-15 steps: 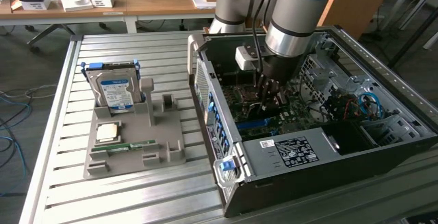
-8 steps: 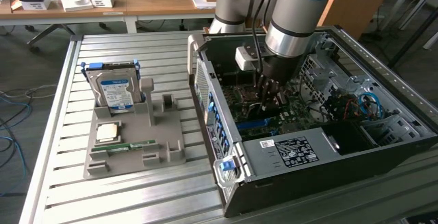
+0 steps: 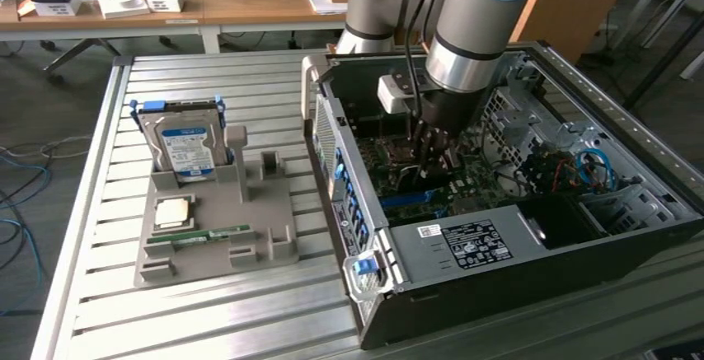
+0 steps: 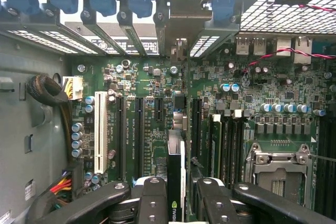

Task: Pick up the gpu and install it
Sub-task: 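Insert the gpu into the slot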

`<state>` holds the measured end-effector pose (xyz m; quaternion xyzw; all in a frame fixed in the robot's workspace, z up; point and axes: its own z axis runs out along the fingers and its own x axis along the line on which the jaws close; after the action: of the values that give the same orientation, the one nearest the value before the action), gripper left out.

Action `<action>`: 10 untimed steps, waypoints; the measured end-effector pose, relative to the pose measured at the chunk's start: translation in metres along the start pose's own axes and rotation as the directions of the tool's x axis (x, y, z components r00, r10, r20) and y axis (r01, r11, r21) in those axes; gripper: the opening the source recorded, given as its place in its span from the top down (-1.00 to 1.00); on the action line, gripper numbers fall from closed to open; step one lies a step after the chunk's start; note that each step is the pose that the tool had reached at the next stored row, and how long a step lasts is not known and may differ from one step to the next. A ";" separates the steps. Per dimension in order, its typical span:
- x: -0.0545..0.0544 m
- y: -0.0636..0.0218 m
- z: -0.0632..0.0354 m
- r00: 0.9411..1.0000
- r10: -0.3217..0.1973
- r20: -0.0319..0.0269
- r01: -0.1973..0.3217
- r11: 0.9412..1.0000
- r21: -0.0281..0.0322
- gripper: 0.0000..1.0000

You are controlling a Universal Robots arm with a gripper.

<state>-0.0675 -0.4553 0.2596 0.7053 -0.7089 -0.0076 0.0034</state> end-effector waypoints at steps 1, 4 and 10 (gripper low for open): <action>0.000 0.0000 0.0000 1.000 0.000 0.000 0.000 1.000 0.000 0.47; 0.000 0.0000 -0.0001 1.000 0.000 0.000 0.000 1.000 0.000 0.47; 0.000 0.0000 0.0003 1.000 0.000 0.000 0.000 1.000 0.000 0.47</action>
<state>-0.0675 -0.4553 0.2593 0.7052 -0.7089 -0.0075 0.0035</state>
